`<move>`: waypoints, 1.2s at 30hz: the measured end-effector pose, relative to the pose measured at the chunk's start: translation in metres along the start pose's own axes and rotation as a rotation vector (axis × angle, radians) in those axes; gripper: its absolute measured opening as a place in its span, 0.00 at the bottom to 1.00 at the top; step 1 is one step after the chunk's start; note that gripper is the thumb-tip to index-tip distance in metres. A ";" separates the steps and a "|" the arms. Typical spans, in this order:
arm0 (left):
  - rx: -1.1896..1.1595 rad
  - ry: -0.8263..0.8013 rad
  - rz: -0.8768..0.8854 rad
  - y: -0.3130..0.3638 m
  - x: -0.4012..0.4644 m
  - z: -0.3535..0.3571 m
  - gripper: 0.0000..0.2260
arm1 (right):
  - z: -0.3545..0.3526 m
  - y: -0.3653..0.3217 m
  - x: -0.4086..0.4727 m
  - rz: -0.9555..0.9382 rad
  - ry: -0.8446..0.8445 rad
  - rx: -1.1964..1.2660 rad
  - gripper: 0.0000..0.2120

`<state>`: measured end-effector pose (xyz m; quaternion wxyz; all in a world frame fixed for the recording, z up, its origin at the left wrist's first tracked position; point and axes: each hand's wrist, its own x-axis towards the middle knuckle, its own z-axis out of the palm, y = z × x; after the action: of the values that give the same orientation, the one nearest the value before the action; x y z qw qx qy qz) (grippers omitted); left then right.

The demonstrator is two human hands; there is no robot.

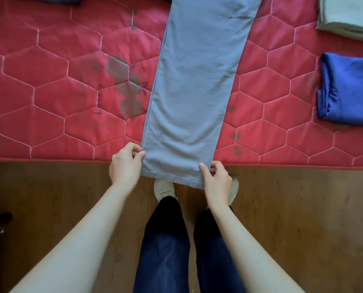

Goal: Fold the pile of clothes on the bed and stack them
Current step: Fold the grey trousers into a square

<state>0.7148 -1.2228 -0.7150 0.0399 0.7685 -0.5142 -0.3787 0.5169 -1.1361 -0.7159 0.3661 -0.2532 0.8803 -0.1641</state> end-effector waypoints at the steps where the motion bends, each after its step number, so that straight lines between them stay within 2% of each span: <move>1: 0.030 0.010 0.008 0.001 -0.001 0.000 0.03 | 0.000 0.000 -0.002 -0.011 0.024 -0.010 0.12; 4: 0.137 0.058 0.053 0.005 -0.005 -0.003 0.05 | -0.004 -0.005 -0.003 -0.142 0.189 -0.105 0.12; 6: 0.216 0.120 0.173 0.009 -0.005 -0.004 0.08 | -0.003 -0.016 0.001 -0.298 0.255 -0.141 0.14; 10: 0.333 0.233 0.699 0.033 0.012 0.008 0.17 | 0.020 -0.047 0.021 -0.570 0.188 -0.245 0.19; 12: 0.412 0.183 0.914 0.053 0.028 0.026 0.20 | 0.037 -0.064 0.035 -0.624 0.140 -0.308 0.22; 13: 0.462 0.126 0.954 0.062 0.036 0.035 0.20 | 0.045 -0.070 0.044 -0.632 0.125 -0.341 0.23; 16: 0.607 -0.014 0.901 0.070 0.063 0.055 0.24 | 0.057 -0.068 0.072 -0.665 0.126 -0.510 0.24; 18: 0.654 0.002 0.870 0.058 0.077 0.059 0.25 | 0.053 -0.051 0.083 -0.712 0.191 -0.606 0.25; 21: 0.582 0.075 0.698 0.043 0.077 0.055 0.26 | 0.032 -0.013 0.083 -0.571 0.303 -0.651 0.28; 23: 0.493 0.100 0.562 0.045 0.069 0.055 0.26 | 0.020 0.000 0.075 -0.477 0.314 -0.630 0.29; 26: 0.324 0.187 0.430 0.064 0.063 0.047 0.23 | 0.009 -0.009 0.072 -0.474 0.333 -0.498 0.27; 28: 0.170 0.247 0.288 0.079 0.070 0.033 0.17 | 0.004 -0.027 0.078 -0.417 0.391 -0.302 0.20; 30: 0.087 0.206 0.145 0.087 0.079 0.021 0.13 | -0.001 -0.040 0.083 -0.314 0.362 -0.110 0.12; 32: 0.107 0.141 0.065 0.090 0.086 0.012 0.11 | -0.001 -0.048 0.085 -0.226 0.324 -0.014 0.07; 36: 0.168 0.097 0.011 0.088 0.085 0.002 0.13 | 0.002 -0.051 0.082 -0.145 0.315 0.030 0.08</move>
<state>0.6622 -1.3325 -0.7229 0.0023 0.7838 -0.5457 -0.2966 0.4854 -1.2242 -0.7397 0.2144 -0.2815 0.9038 -0.2407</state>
